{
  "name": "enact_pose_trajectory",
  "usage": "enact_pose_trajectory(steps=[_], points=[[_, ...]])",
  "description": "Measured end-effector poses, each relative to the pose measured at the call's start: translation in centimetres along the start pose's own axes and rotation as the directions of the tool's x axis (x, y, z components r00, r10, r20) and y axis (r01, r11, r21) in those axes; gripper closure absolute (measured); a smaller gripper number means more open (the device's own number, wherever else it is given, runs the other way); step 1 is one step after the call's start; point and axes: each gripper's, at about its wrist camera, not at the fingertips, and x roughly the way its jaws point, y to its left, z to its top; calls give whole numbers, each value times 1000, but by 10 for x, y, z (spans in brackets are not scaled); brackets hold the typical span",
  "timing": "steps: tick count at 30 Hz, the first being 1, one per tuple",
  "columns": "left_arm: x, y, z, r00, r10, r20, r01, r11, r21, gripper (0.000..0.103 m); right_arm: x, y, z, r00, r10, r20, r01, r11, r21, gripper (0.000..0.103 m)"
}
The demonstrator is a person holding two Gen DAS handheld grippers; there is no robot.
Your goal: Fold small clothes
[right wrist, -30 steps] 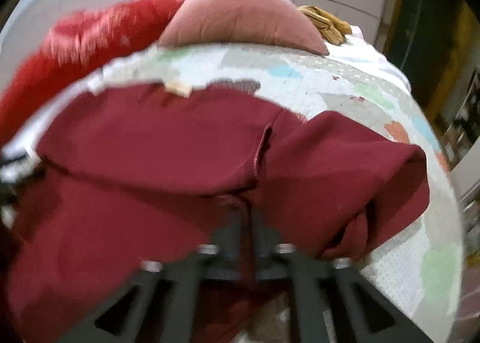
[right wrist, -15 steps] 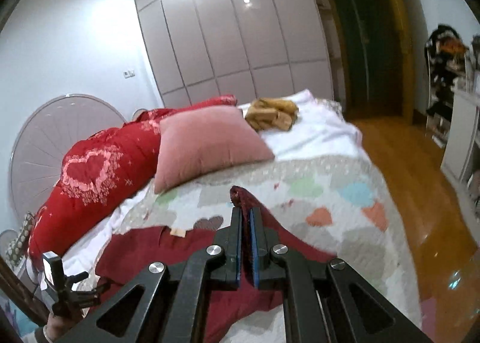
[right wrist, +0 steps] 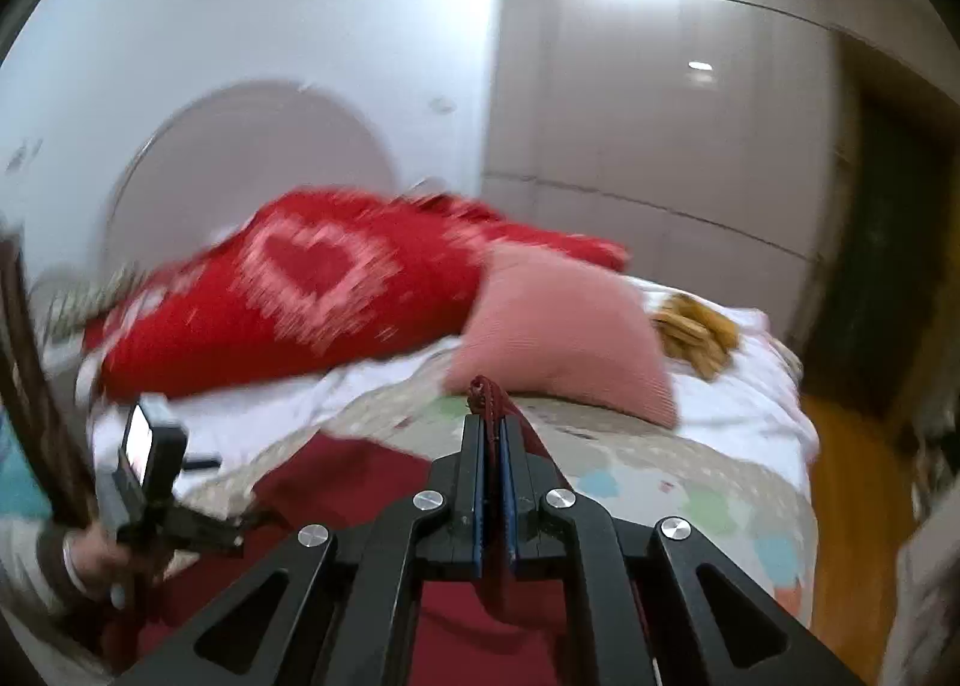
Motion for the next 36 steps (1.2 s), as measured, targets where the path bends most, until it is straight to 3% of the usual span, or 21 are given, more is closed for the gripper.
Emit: enact_pose_trajectory(steps=[3,8,13,16,17,18,20,22,25,28,32,36], points=[[-4,10,0,1000,0,11,0,1000,-19,1,41,39,10,996,70,-57,-76,991,-106,99],[-1,23,-2,1000,15,8,-15,1000,-26,1,111,77,1,970,184,-158,-209,966,-154,99],[10,34,-7,999,28,-18,-28,999,-33,1,202,115,-30,902,321,-289,-366,924,-113,99],[15,38,-9,998,48,-32,-48,999,-18,1,260,125,-59,855,365,-369,-395,918,-8,99],[16,40,-9,998,54,-34,-55,998,-12,1,278,126,-70,840,370,-396,-390,920,33,94],[17,42,-9,998,57,-35,-58,998,-10,1,290,128,-78,834,360,-417,-372,927,56,76],[17,46,-8,998,58,-30,-59,998,-15,1,296,124,-86,836,349,-424,-345,934,89,58],[17,49,-5,999,46,-26,-47,998,-31,1,285,113,-84,843,369,-391,-342,929,139,58],[18,49,-1,1000,-3,-22,1,998,-62,1,238,81,-79,894,337,-295,-285,936,207,58],[18,42,7,999,-34,11,34,998,-54,1,187,44,-88,924,317,-212,-243,918,314,54],[20,24,15,998,-35,44,33,998,51,1,137,15,-124,930,300,-212,-194,891,411,54],[19,6,7,998,-21,55,11,981,193,1,113,15,-158,923,284,-260,-153,890,428,53]])
